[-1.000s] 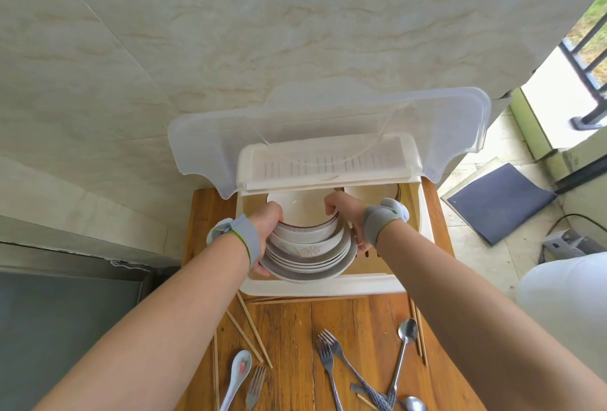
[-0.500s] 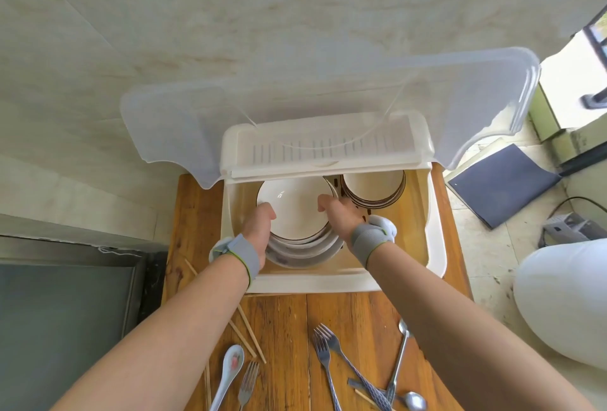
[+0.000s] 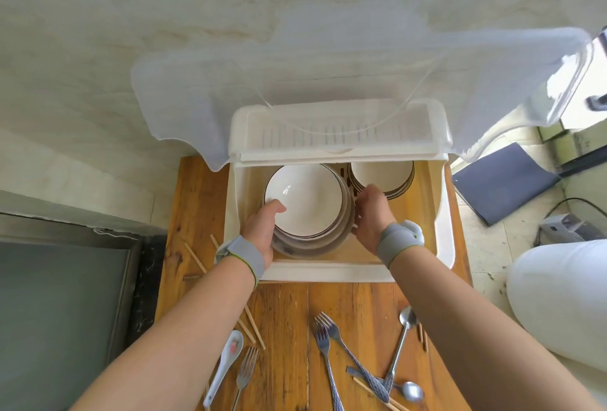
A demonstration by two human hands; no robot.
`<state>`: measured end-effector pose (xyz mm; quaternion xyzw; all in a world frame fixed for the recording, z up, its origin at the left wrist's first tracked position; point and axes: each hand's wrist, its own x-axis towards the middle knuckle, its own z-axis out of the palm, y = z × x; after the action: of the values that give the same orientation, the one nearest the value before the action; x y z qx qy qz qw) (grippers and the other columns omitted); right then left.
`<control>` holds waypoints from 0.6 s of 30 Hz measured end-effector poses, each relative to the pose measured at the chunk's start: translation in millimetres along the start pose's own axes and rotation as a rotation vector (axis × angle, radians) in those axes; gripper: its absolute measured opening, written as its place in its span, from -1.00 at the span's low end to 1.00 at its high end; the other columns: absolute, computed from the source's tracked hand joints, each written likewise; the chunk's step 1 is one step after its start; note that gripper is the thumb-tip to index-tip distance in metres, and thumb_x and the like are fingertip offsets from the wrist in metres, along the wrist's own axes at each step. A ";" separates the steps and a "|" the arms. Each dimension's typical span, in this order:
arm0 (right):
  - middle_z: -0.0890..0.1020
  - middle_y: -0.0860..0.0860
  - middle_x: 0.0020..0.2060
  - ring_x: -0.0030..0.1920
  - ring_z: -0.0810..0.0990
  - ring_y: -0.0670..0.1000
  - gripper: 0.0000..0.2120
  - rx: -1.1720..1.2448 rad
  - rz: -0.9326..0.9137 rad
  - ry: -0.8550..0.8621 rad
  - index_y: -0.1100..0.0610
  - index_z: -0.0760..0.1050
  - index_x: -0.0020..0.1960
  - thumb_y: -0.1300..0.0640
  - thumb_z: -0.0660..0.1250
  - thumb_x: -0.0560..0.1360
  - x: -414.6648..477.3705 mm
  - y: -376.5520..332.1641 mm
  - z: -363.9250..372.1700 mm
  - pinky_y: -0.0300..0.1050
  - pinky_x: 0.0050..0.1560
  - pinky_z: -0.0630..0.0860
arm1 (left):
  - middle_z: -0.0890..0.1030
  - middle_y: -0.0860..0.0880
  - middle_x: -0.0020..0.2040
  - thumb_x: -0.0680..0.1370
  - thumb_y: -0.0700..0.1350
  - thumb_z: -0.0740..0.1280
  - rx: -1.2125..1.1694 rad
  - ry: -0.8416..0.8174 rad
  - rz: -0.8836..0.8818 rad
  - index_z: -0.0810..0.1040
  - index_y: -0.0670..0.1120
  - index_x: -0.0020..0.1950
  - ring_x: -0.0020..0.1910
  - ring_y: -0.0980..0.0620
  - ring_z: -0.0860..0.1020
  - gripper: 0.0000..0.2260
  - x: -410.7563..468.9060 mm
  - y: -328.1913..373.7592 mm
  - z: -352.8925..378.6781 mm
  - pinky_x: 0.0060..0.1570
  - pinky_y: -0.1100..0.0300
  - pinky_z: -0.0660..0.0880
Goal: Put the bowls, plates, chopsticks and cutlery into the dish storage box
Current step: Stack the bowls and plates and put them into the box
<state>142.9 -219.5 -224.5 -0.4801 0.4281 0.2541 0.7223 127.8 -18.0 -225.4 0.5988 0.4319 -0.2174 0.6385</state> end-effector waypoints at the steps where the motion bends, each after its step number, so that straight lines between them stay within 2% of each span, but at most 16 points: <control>1: 0.45 0.05 -0.36 -0.32 0.41 0.08 -0.82 -0.074 0.034 0.016 0.12 0.36 -0.29 0.27 0.10 0.45 2.6 3.2 -3.0 -0.05 -0.23 0.44 | 0.56 -0.05 0.27 0.08 0.07 0.47 -0.008 -0.007 -0.017 0.47 -0.04 0.33 0.28 -0.13 0.48 -0.20 -1.3 0.2 -1.2 0.36 -0.14 0.34; 3: 0.59 0.13 -0.22 -0.21 0.59 0.14 -0.75 -0.280 0.102 -0.019 0.23 0.51 -0.10 0.42 0.09 0.51 6.6 7.5 -7.3 0.03 -0.14 0.61 | 0.56 -0.05 0.27 0.07 0.06 0.50 -0.019 -0.031 -0.034 0.48 -0.03 0.32 0.28 -0.13 0.48 -0.20 -2.7 1.6 -1.9 0.35 -0.12 0.35; 5: 0.67 0.17 -0.07 -0.10 0.69 0.16 -0.75 -0.468 0.130 -0.059 0.26 0.51 0.11 0.43 0.16 0.53 10.7 9.7 -9.1 0.03 -0.10 0.67 | 0.58 -0.06 0.25 0.04 0.03 0.51 -0.033 -0.069 -0.040 0.54 -0.02 0.24 0.26 -0.14 0.50 -0.25 2.4 0.5 -3.9 0.32 -0.12 0.38; 6: 0.68 0.18 -0.04 -0.09 0.71 0.16 -0.75 -0.545 0.126 -0.066 0.24 0.49 0.14 0.42 0.18 0.52 11.1 10.6 -9.1 0.03 -0.09 0.68 | 0.58 -0.06 0.25 0.00 0.01 0.52 -0.042 -0.077 -0.048 0.56 0.00 0.21 0.25 -0.15 0.51 -0.25 5.5 -1.0 -5.1 0.30 -0.13 0.39; 8: 0.69 0.20 -0.04 -0.11 0.72 0.20 -0.74 -0.636 0.064 -0.047 0.20 0.50 0.13 0.39 0.19 0.51 16.0 13.8 -9.2 0.08 -0.05 0.67 | 0.58 -0.07 0.25 -0.05 -0.01 0.50 -0.049 -0.089 -0.066 0.57 0.00 0.19 0.25 -0.17 0.51 -0.23 -4.7 3.1 -4.8 0.29 -0.15 0.40; 12: 0.69 0.18 -0.06 -0.10 0.71 0.21 -0.68 -0.661 -0.066 -0.035 0.15 0.58 0.08 0.42 0.19 0.47 24.7 16.3 -6.6 0.09 -0.10 0.68 | 0.65 -0.11 0.02 0.20 -0.09 0.35 -0.090 -0.075 -0.003 0.58 -0.07 0.04 0.02 -0.17 0.56 -0.59 -24.1 8.9 -1.4 0.23 -0.16 0.42; 14: 0.68 0.18 -0.04 -0.06 0.69 0.21 -0.66 -0.631 -0.116 -0.042 0.13 0.59 0.04 0.44 0.17 0.46 28.5 17.0 -7.0 0.10 -0.11 0.68 | 0.64 -0.09 -0.05 0.22 -0.09 0.32 -0.100 -0.055 0.025 0.57 -0.06 -0.03 -0.04 -0.14 0.54 -0.67 -24.3 8.0 0.9 0.20 -0.14 0.44; 18: 0.70 0.17 -0.12 -0.06 0.69 0.21 -0.67 -0.600 -0.184 -0.025 0.11 0.61 -0.09 0.44 0.18 0.41 41.3 16.9 -7.9 0.14 -0.06 0.67 | 0.57 -0.07 -0.10 0.21 -0.06 0.33 -0.115 -0.020 0.045 0.53 -0.05 -0.10 -0.08 -0.10 0.48 -0.72 -15.8 13.5 10.8 -0.03 0.00 0.41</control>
<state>147.7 -221.5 -269.5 -0.7055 0.2798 0.3083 0.5735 133.3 -29.5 -205.8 0.5685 0.4237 -0.1838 0.6808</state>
